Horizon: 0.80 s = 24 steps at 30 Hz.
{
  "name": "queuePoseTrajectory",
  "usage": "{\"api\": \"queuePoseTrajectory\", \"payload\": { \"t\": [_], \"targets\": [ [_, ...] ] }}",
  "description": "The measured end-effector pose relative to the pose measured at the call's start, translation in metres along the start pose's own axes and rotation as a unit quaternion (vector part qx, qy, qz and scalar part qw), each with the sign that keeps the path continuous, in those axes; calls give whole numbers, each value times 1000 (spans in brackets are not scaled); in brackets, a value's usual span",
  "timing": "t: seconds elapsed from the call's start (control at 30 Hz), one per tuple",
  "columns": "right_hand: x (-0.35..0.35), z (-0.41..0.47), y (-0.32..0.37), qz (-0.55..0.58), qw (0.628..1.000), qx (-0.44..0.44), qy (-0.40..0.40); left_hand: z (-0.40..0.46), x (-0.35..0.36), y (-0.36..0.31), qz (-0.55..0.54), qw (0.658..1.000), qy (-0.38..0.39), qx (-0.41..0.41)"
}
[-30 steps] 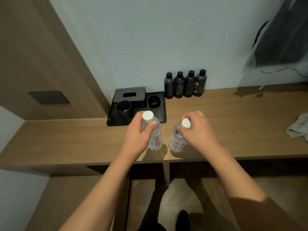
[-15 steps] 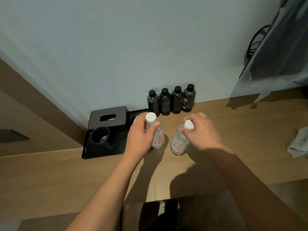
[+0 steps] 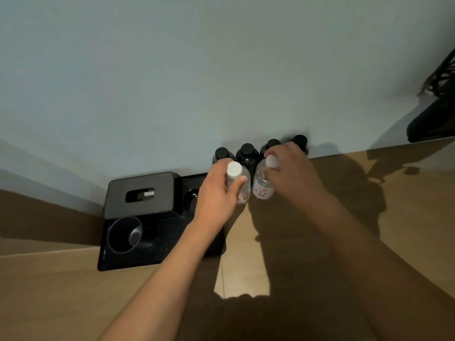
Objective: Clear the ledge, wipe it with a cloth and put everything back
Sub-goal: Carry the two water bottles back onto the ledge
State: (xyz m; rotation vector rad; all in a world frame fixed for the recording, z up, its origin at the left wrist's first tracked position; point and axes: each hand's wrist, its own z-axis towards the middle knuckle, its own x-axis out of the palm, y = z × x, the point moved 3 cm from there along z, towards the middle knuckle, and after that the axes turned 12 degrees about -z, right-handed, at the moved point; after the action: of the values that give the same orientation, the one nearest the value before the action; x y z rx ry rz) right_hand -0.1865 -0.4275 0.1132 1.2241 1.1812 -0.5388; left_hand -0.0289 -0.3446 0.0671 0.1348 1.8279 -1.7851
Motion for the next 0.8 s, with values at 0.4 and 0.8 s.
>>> {"api": "queuePoseTrajectory", "payload": {
  "t": [0.4,0.8],
  "targets": [
    [15,20,-3,19,999,-48,-7,20,11,9,22,999,-11,23],
    [-13,-50,-43,30,997,-3,-70,-16,34,-38,143,958,-134,209]
  ]
}}
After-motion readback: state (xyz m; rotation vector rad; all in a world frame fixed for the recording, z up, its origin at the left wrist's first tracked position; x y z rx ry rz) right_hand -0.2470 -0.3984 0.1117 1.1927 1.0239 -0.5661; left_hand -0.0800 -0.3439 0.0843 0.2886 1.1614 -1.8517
